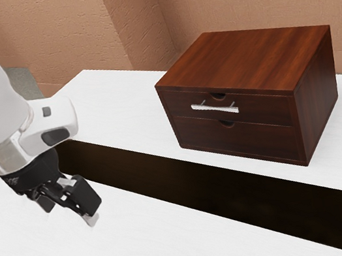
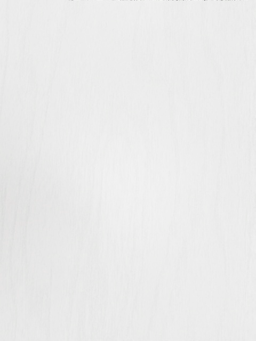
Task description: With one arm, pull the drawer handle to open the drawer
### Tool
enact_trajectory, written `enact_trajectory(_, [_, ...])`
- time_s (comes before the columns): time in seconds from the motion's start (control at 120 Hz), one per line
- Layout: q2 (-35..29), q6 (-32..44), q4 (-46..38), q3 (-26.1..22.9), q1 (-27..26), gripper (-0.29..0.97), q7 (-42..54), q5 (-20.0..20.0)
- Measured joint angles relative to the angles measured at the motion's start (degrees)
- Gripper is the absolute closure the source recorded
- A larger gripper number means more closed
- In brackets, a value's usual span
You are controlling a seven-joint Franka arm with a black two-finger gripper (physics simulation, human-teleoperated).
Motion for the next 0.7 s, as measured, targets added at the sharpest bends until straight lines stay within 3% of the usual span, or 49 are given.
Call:
enact_trajectory(0.275, [-0.07,-4.01,0.43,-1.59,-0.07,0.0,1.73,-1.55])
enact_trajectory(0.375, [0.85,-0.26,0.83,-1.73,-0.04,0.0,11.41,-0.3])
enact_trajectory(0.5, [8.85,3.91,5.09,-1.88,-0.37,0.0,25.37,-1.65])
enact_trajectory(0.7, [15.04,13.46,4.95,-1.69,0.53,0.0,45.06,-1.78])
